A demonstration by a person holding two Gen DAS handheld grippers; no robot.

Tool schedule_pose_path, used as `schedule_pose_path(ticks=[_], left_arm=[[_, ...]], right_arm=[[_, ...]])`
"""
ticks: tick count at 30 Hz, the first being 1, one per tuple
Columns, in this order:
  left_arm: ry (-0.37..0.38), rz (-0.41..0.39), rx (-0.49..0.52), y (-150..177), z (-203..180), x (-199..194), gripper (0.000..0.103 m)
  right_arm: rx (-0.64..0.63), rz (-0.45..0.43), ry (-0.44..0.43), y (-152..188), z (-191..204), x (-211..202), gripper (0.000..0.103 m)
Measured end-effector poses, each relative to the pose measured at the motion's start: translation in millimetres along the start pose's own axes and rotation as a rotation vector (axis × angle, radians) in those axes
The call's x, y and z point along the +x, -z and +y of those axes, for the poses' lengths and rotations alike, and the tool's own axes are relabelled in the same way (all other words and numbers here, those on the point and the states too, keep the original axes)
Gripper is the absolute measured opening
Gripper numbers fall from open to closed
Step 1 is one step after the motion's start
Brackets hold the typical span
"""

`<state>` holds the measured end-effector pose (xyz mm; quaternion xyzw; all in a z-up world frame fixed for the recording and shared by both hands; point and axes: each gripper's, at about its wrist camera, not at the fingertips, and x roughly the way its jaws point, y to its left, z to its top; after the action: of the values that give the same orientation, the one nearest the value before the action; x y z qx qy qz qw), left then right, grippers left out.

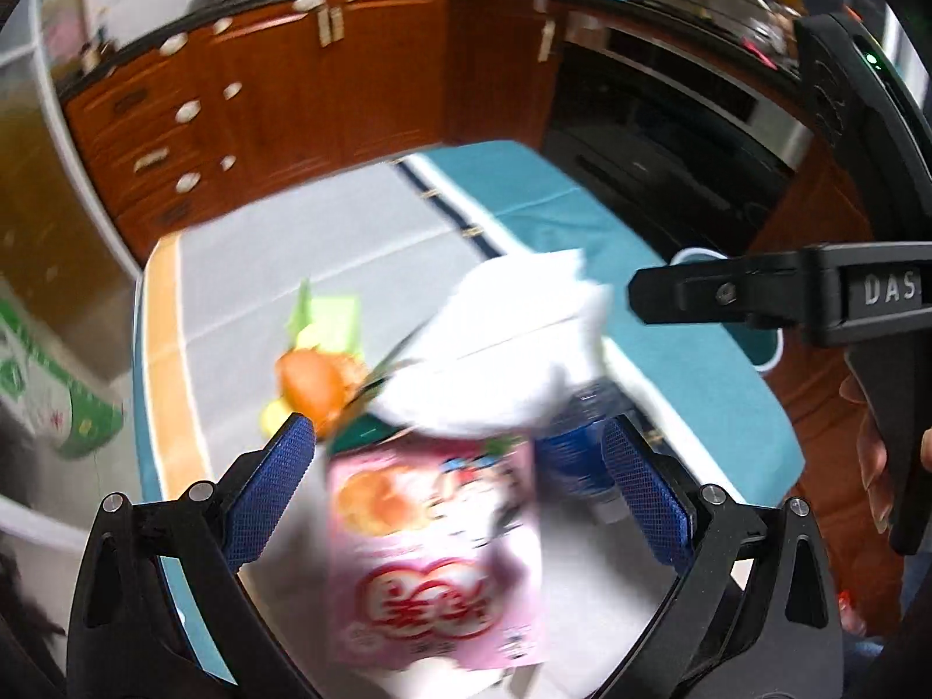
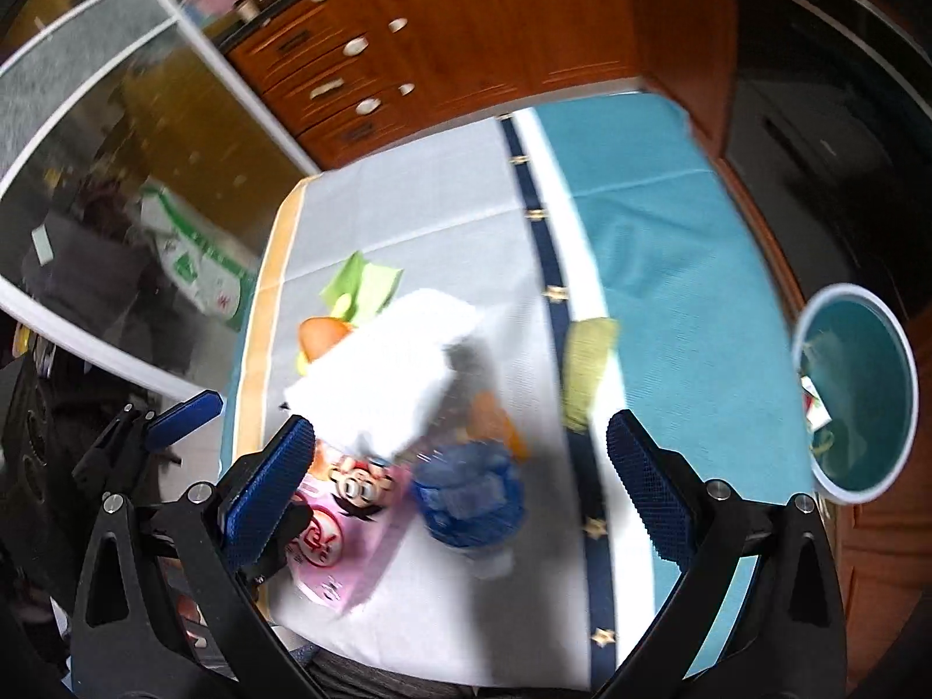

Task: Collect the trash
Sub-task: 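Move both tools back toward the table, then grasp the foil snack bag with the left tool while the right tool grasps the white tissue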

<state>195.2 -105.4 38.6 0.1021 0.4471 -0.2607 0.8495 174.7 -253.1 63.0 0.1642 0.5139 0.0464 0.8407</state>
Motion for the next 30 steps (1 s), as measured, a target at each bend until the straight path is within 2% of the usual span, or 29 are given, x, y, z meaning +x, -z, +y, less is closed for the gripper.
schedule_pose_path(ticks=[8,16,18,20,21,23,25,26,29,30], left_arm=[[0.002,0.051,-0.079,21,54,14,0.099],[0.026,0.098,-0.08,25,66,38,0.099],[0.031,0.104,-0.068,25,64,43,0.099],[0.035,0.106,-0.053,22,61,48,0.099],[0.035,0.105,-0.044,20,58,50,0.099],[0.035,0.105,-0.032,18,55,53,0.099],[0.036,0.105,-0.019,17,52,57,0.099],[0.035,0.106,-0.015,16,50,58,0.099],[0.036,0.107,-0.015,14,50,64,0.099],[0.033,0.104,-0.016,12,50,65,0.099]], right_arm=[[0.008,0.048,-0.011,-19,15,32,0.096],[-0.081,0.009,0.029,-25,27,43,0.096],[-0.114,-0.003,0.046,-26,32,44,0.088],[-0.146,-0.003,0.076,-25,36,47,0.068],[-0.153,0.002,0.084,-25,36,49,0.063],[-0.172,0.012,0.106,-23,37,53,0.047],[-0.187,0.006,0.112,-22,37,54,0.037],[-0.189,0.002,0.11,-22,37,53,0.028],[-0.185,-0.023,0.101,-22,35,46,0.013],[-0.185,-0.023,0.101,-22,35,46,0.013]])
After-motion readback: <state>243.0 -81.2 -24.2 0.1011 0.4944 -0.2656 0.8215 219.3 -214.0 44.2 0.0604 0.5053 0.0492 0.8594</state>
